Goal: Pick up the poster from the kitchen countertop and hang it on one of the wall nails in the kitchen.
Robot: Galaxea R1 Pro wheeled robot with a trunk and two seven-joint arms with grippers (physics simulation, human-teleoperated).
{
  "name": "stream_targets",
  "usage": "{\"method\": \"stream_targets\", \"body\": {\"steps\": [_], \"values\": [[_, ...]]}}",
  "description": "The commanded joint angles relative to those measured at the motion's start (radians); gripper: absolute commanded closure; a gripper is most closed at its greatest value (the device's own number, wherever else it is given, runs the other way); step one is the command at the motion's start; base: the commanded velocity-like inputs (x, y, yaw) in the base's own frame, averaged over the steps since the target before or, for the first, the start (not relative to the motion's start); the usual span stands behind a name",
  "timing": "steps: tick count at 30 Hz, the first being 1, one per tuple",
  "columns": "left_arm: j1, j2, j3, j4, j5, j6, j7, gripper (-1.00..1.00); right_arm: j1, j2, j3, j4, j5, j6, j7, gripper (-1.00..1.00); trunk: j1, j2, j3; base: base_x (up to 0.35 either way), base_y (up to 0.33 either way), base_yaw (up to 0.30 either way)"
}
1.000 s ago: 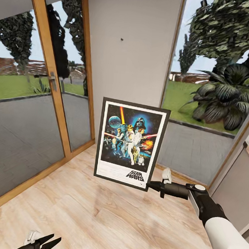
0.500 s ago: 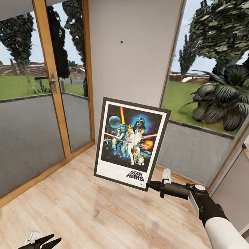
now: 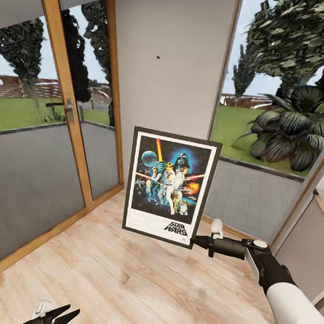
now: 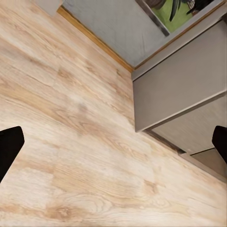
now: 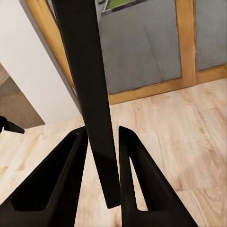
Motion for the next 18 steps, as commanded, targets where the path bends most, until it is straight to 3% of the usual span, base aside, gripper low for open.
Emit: {"method": "stream_targets", "body": {"steps": [1, 18], "values": [[-0.001, 0.001, -0.007, 0.0, 0.01, 0.001, -0.001, -1.0, -0.001, 0.001, -0.005, -0.001, 0.005, 0.007, 0.007, 1.0, -0.004, 0.007, 0.002, 0.0, 0.0, 0.0], [-0.001, 0.001, -0.007, -0.001, 0.01, 0.001, -0.001, -1.0, -0.001, 0.001, -0.005, -0.001, 0.005, 0.007, 0.007, 1.0, -0.069, 0.126, 0.055, 0.0, 0.0, 0.0]]}}
